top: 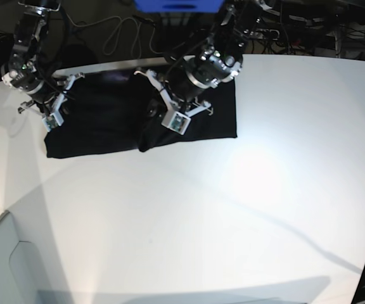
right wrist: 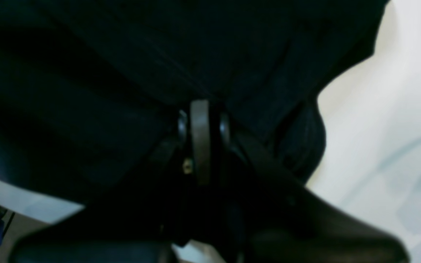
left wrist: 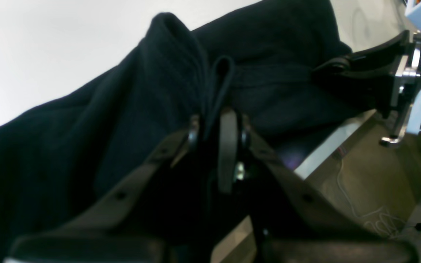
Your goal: Fold the T-shirt properly
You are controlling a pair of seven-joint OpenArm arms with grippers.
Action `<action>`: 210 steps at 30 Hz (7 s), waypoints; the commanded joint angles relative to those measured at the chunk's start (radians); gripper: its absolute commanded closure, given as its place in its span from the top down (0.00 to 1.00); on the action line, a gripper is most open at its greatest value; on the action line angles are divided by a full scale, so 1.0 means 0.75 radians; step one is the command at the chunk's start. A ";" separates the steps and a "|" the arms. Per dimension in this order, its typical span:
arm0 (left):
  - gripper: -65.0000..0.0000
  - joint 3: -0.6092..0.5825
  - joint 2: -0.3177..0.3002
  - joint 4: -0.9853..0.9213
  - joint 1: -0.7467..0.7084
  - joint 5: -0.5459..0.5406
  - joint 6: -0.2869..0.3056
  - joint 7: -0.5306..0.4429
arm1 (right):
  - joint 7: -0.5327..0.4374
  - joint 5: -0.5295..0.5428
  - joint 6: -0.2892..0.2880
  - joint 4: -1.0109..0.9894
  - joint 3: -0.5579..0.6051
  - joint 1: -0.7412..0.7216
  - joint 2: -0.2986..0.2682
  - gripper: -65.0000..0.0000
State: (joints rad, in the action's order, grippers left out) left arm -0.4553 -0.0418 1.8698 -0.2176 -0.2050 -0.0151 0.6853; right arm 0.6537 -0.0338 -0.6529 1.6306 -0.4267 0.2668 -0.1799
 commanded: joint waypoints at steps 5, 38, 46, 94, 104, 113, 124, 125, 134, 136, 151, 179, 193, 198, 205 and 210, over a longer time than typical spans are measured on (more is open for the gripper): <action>0.00 -0.008 0.010 -0.064 0.046 -0.014 0.007 -0.025 | 0.017 -0.015 -0.025 0.014 -0.003 0.001 -0.015 0.00; 0.58 0.000 -0.037 0.157 0.044 -0.268 -0.269 -0.023 | 0.019 -0.015 -0.025 0.114 -0.013 0.001 -0.017 0.57; 0.60 0.217 -0.097 0.165 -0.003 -0.268 -0.269 -0.025 | 0.019 -0.015 -0.025 0.308 -0.191 -0.005 0.028 0.62; 0.60 0.727 -0.103 0.094 -0.247 -0.268 -0.263 -0.021 | 0.017 -0.009 -0.060 0.431 -0.248 -0.034 0.124 0.00; 0.60 0.725 -0.093 -0.004 -0.235 -0.268 -0.263 -0.017 | 0.009 -0.009 -0.060 0.634 -0.064 0.101 0.214 0.00; 0.60 0.723 -0.054 -0.053 -0.200 -0.260 -0.265 -0.006 | 0.005 -0.007 -0.060 0.652 0.279 0.132 0.222 0.00; 0.60 0.723 -0.046 -0.053 -0.194 -0.257 -0.276 -0.006 | 0.007 -0.013 -0.060 0.640 0.781 0.054 0.192 0.00; 0.60 0.723 -0.046 -0.053 -0.194 -0.257 -0.276 -0.006 | 0.009 -0.013 -0.060 0.640 0.824 0.036 0.188 0.00; 0.60 0.723 -0.046 -0.051 -0.204 -0.264 -0.278 -0.006 | 0.005 -0.011 -0.060 0.482 1.067 -0.034 0.190 0.00; 0.60 0.725 -0.046 -0.045 -0.204 -0.262 -0.278 -0.006 | 0.005 -0.009 -0.060 0.433 1.130 -0.062 0.192 0.00; 0.60 0.737 -0.058 0.151 -0.296 -0.260 -0.278 -0.006 | 0.003 -0.009 -0.060 0.245 1.079 -0.216 0.243 0.00; 0.60 0.911 0.018 0.084 -0.388 -0.257 -0.278 0.047 | 0.003 -0.009 -0.060 0.257 1.165 -0.218 0.251 0.00; 0.01 0.901 0.006 0.065 -0.337 -0.264 -0.269 0.055 | 0.005 -0.009 -0.060 0.251 1.171 -0.216 0.286 0.01; 0.00 0.921 -0.029 0.069 -0.351 -0.260 -0.269 0.055 | 0.005 -0.009 -0.060 0.190 1.173 -0.218 0.288 0.16; 0.00 1.046 -0.056 0.098 -0.378 -0.266 -0.267 0.059 | 0.005 -0.009 -0.060 0.214 1.173 -0.214 0.288 0.62; 0.01 1.134 -0.054 0.155 -0.380 -0.266 -0.267 0.061 | 0.005 -0.009 -0.060 0.337 1.161 -0.205 0.276 0.70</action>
State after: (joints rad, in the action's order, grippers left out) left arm 0.3908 -0.0776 1.9671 -0.4988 -0.4015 -0.2203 0.7387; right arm 0.6865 -0.0608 -0.6765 1.8641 0.4427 0.1200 0.0181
